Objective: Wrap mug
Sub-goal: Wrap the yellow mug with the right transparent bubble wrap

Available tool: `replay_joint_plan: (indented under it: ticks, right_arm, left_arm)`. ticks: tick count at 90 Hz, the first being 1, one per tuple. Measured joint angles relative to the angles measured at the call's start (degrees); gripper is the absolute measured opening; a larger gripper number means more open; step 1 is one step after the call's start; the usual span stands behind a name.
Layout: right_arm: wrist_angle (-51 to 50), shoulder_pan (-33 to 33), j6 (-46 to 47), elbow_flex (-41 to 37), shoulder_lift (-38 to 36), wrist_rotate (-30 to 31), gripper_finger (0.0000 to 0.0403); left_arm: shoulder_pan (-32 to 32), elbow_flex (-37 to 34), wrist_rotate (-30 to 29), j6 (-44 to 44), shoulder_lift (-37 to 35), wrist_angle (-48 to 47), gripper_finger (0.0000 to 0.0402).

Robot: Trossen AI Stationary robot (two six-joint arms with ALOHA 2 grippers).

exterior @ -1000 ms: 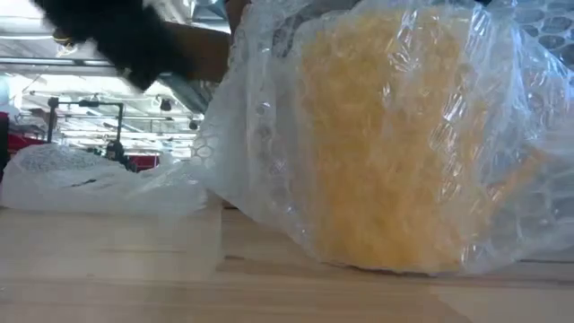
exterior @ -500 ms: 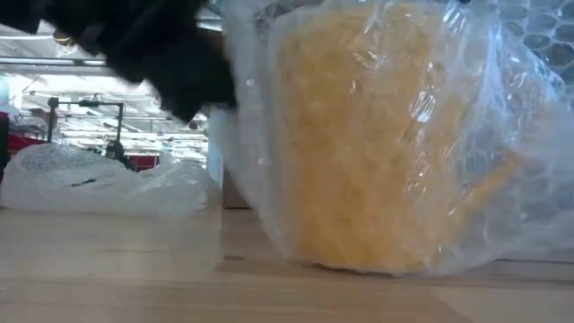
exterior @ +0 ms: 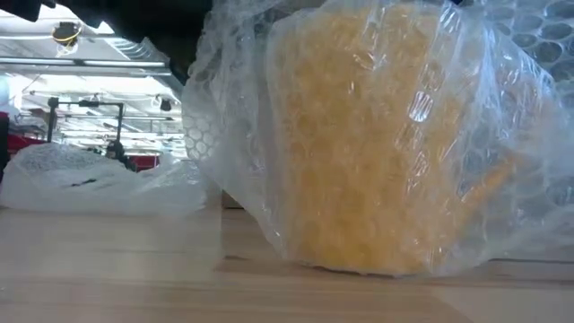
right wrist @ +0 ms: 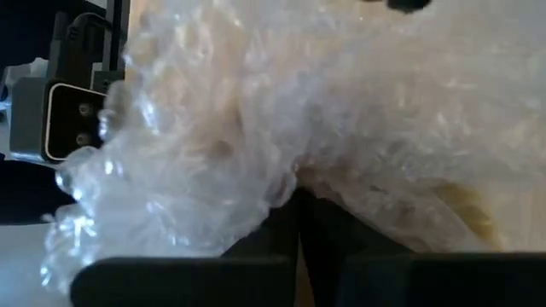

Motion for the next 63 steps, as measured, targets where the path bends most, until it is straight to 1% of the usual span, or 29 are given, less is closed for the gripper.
replay_joint_plan:
  ticks: [12, 23, 31, 44, 50, 63]
  right_arm:
    - [0.2, 0.0, 0.0, -0.1, 0.1, -0.1, 0.0]
    - [1.4, 0.0, 0.0, -0.1, 0.1, 0.0, 0.0]
    - [2.1, -0.1, 0.0, -0.1, 0.1, 0.2, 0.0]
    - [2.1, -0.7, 1.9, -0.1, 0.1, 0.1, 0.0]
    - [0.5, -0.7, 3.2, 0.9, 0.1, 0.2, 0.0]
    - [-4.7, -0.7, 4.6, 4.0, 0.2, 2.3, 0.0]
  left_arm:
    - [0.0, 0.0, 0.5, 1.1, -0.7, 1.5, 0.0]
    - [0.6, 0.0, 3.2, -0.7, -0.2, 1.6, 0.0]
    - [0.7, 0.3, 4.0, -1.5, 0.8, 2.0, 0.0]
    - [0.9, 3.3, 6.1, -1.5, 4.1, 2.5, 0.0]
    - [1.0, 4.7, 7.1, -1.5, 5.7, 1.8, 0.0]
    - [1.1, 8.2, 7.7, -1.5, 7.2, -3.5, 0.0]
